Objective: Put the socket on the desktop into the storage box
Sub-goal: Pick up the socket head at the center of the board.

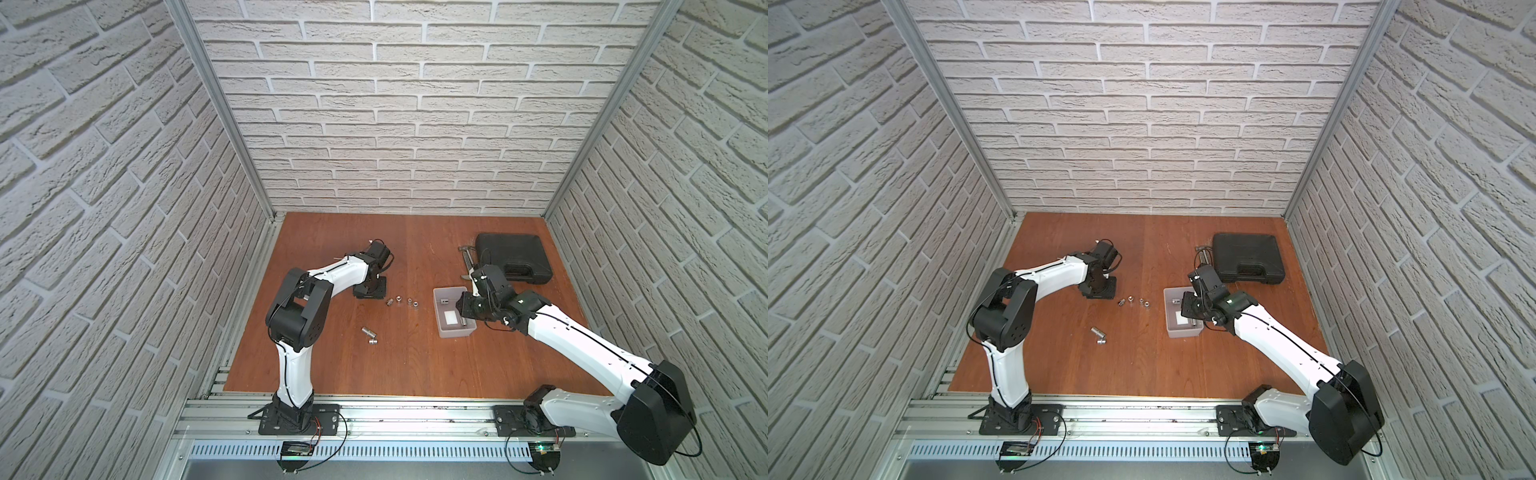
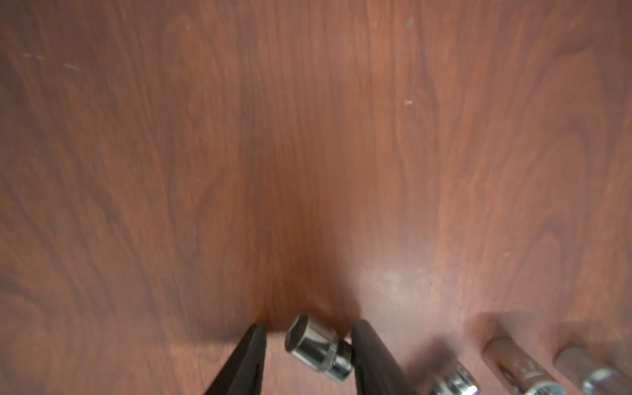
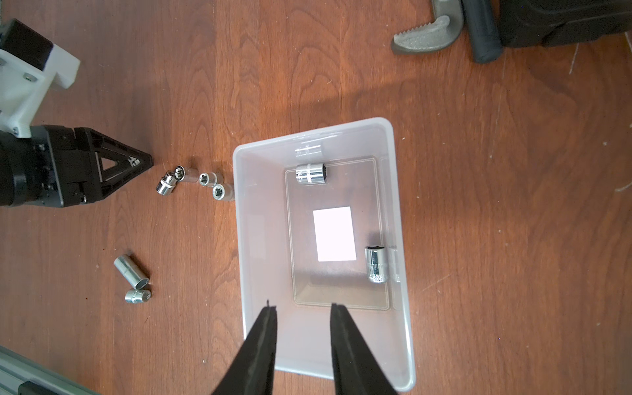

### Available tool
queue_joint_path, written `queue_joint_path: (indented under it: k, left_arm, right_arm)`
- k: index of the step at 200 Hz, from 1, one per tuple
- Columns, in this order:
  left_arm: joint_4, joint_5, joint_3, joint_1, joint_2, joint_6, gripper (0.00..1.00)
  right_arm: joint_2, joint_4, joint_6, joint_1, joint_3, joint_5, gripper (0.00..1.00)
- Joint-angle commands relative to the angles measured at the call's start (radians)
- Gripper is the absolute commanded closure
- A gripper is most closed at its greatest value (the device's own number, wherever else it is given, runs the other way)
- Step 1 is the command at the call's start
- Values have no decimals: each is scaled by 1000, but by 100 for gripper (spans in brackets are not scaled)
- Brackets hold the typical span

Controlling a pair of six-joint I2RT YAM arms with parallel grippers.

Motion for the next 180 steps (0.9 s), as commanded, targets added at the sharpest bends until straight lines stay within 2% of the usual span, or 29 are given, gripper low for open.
queue_joint_path:
  k: [1, 180]
  left_arm:
    - [-6, -9, 9, -7, 36, 14, 54]
    - [0, -14, 21, -67, 61, 11, 62]
  right_arm:
    - [-13, 15, 4, 10, -12, 9, 69]
    - [-15, 24, 5, 10, -25, 8, 74]
